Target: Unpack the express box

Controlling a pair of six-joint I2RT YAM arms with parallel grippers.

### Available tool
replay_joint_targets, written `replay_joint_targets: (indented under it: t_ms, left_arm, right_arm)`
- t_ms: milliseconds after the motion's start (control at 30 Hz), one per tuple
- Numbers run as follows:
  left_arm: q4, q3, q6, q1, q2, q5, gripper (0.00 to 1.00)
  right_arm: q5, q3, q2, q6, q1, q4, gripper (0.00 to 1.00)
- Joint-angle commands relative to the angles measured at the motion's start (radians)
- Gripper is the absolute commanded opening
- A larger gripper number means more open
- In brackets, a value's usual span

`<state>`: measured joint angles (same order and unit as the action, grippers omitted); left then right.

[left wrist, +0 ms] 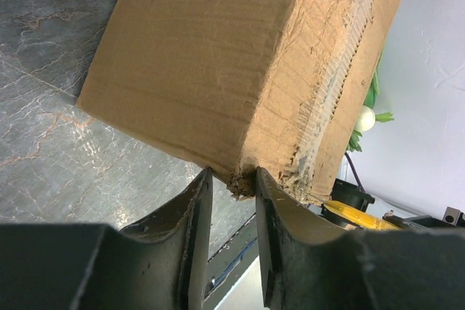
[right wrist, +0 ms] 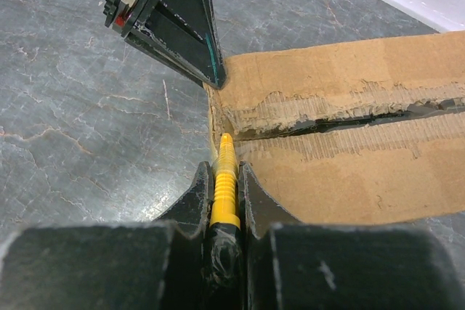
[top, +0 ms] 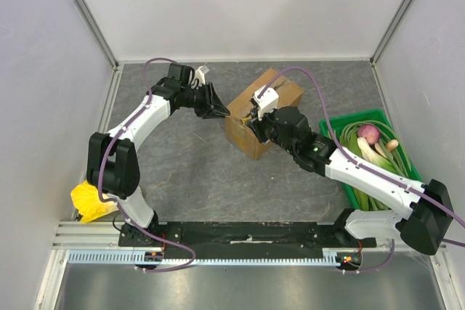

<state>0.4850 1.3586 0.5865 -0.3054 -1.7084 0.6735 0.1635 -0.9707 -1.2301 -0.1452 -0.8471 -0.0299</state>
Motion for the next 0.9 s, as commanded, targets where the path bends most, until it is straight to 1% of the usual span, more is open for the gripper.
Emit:
replay_joint_targets:
  t_ms: [0,167,500,567,600,633,700,733,800,833,867]
  left_arm:
    - [0.020,0.020,-0.014,-0.009,-0.023,-0.023,0.37]
    - [0.020,0.022,-0.016,-0.009,-0.022,-0.025,0.44]
    - [0.020,0.023,-0.016,-0.009,-0.025,-0.025,0.45]
    - [0.020,0.025,-0.014,-0.011,-0.027,-0.025,0.43]
    - [0.020,0.025,-0.014,-0.009,-0.026,-0.025,0.42]
    - [0.020,0.025,-0.013,-0.009,-0.030,-0.025,0.36]
    - [0.021,0.025,-0.010,-0.009,-0.031,-0.025,0.30]
    - [0.020,0.027,-0.008,-0.009,-0.033,-0.023,0.22]
    - [0.021,0.028,-0.007,-0.009,-0.037,-0.023,0.12]
    - [0.020,0.028,-0.004,-0.009,-0.037,-0.023,0.03]
    - [0.020,0.031,-0.004,-0.009,-0.039,-0.023,0.02]
  right_arm:
    - [0.008,-0.028,0.004,-0.014,-0.001,0.024,0.00]
    - [-0.007,-0.043,-0.005,-0.013,-0.003,0.047,0.00]
    - [-0.022,-0.022,-0.016,-0.033,-0.003,0.044,0.00]
    - [-0.024,-0.020,-0.019,-0.045,-0.006,0.042,0.00]
    - [-0.024,-0.016,-0.019,-0.050,-0.007,0.039,0.00]
    - [-0.024,-0.013,-0.017,-0.054,-0.009,0.035,0.00]
    - [-0.024,-0.010,-0.012,-0.067,-0.013,0.004,0.00]
    - [-0.024,-0.007,-0.009,-0.070,-0.018,-0.004,0.00]
    - [-0.024,0.004,0.007,-0.079,-0.020,-0.031,0.00]
    - [-0.025,0.007,0.012,-0.079,-0.023,-0.039,0.00]
    - [-0.025,0.015,0.024,-0.079,-0.024,-0.051,0.00]
